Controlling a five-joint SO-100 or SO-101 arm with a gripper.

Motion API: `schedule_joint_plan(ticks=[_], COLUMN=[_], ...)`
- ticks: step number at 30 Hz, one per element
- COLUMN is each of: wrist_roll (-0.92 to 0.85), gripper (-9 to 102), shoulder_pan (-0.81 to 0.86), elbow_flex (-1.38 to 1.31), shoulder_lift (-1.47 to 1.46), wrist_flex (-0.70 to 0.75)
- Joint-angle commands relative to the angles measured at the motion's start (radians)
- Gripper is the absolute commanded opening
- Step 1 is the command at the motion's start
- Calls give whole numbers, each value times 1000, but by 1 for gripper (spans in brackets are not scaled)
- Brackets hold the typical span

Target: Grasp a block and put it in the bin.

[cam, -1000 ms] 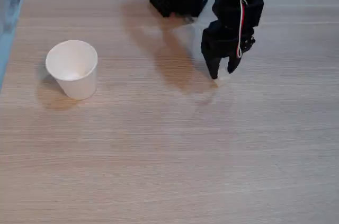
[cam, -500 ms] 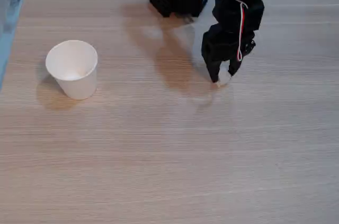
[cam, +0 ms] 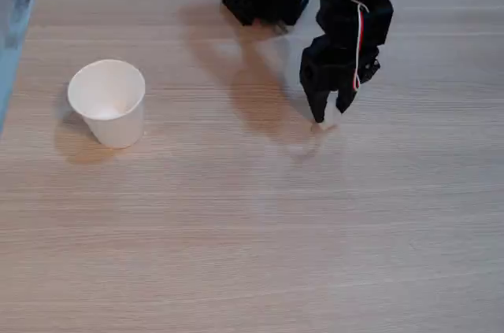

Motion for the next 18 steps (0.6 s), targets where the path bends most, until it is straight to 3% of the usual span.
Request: schedule_joint_plan(ticks=[1, 18], wrist_roll=[-15, -193], gripper=[6, 5], shoulder_pan=[15, 287], elbow_flex=[-17, -146], shoulder_lift=[25, 189], wrist_flex=[-8, 14])
